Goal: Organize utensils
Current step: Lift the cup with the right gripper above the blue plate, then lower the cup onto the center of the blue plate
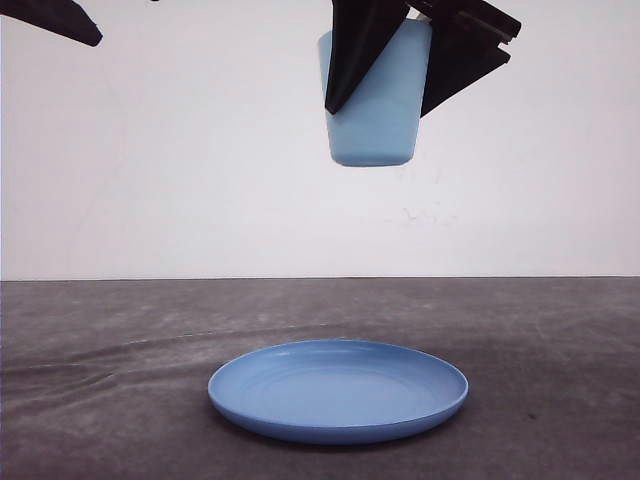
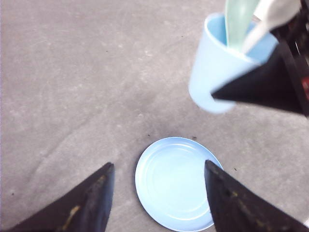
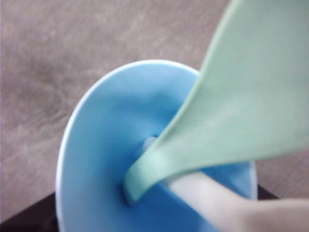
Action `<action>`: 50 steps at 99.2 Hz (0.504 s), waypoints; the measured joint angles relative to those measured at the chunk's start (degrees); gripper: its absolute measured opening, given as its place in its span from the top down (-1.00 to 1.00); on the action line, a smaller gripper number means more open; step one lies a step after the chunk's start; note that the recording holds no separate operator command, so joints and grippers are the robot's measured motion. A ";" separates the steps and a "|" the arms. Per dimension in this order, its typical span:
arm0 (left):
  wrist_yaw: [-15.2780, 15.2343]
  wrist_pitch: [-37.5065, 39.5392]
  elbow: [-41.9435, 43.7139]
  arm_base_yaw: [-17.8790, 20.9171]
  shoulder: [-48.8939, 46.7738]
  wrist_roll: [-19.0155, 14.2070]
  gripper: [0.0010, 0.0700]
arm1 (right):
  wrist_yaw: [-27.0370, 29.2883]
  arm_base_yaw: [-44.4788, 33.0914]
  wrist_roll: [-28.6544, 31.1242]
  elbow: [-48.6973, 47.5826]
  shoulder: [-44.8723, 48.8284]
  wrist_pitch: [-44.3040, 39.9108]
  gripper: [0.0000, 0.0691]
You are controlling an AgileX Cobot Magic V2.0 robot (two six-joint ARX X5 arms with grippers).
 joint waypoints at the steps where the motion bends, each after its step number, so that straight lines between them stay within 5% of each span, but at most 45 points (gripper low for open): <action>1: 0.00 0.00 0.00 0.00 0.00 0.00 0.00 | 0.02 0.09 -0.02 -0.09 0.00 0.11 -0.16; 50: 0.00 -0.02 0.00 0.00 0.00 0.00 0.00 | 4.46 7.37 2.43 -17.92 0.00 18.34 -0.16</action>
